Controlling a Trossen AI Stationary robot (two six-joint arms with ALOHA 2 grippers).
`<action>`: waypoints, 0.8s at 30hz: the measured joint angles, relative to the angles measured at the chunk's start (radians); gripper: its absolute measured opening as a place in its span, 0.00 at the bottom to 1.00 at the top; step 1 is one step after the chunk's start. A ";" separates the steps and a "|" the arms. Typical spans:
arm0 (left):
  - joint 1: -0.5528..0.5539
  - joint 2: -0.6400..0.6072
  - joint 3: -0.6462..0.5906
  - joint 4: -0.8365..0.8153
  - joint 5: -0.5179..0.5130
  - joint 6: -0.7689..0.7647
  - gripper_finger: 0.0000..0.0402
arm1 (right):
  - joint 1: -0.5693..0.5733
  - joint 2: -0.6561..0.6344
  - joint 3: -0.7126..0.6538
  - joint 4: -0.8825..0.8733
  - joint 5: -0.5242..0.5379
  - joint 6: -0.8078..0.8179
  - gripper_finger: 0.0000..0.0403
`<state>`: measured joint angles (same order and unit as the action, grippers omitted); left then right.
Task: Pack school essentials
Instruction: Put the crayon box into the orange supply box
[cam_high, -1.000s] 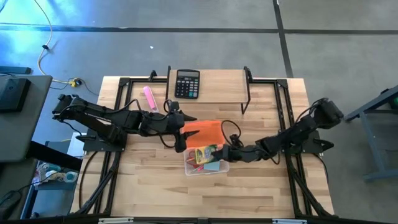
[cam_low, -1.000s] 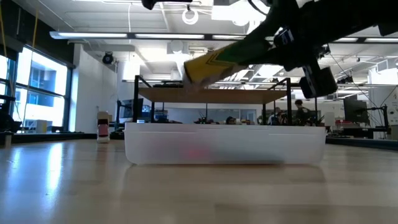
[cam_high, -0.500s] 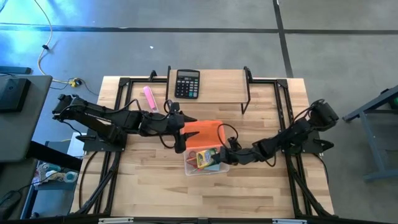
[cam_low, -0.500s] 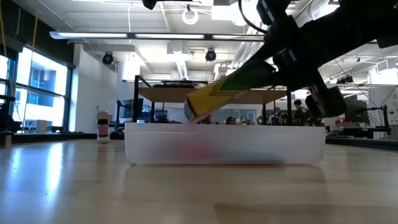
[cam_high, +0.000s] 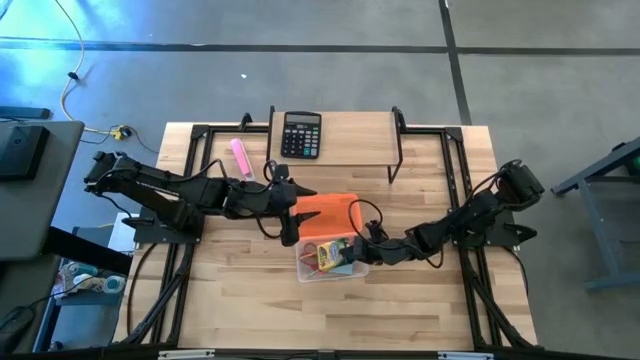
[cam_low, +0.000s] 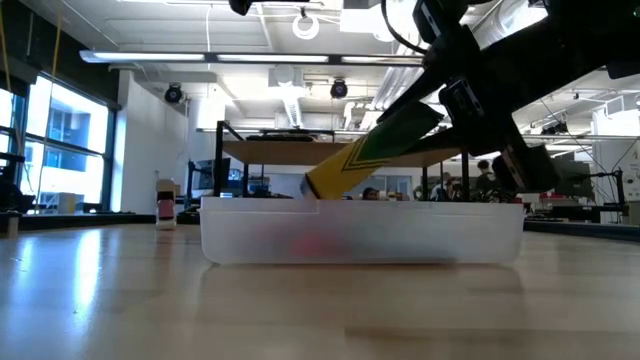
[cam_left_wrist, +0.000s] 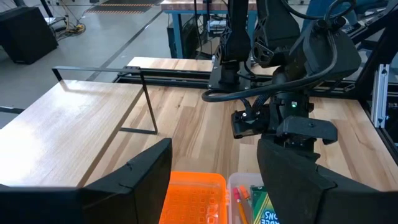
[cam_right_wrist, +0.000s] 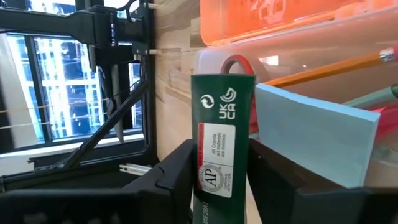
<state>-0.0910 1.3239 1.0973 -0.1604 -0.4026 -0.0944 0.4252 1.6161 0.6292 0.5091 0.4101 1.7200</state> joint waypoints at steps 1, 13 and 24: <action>0.000 0.000 0.000 0.000 0.000 0.000 0.56 | 0.000 0.000 0.000 0.000 0.000 0.002 0.33; 0.000 0.000 0.000 0.000 0.000 0.000 0.56 | 0.000 0.000 0.000 -0.004 -0.057 0.007 0.52; 0.000 0.000 0.000 0.000 0.000 0.000 0.56 | 0.000 0.000 0.000 -0.013 -0.083 0.035 0.52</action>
<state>-0.0910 1.3239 1.0973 -0.1604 -0.4026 -0.0940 0.4252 1.6157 0.6292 0.4957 0.3276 1.7545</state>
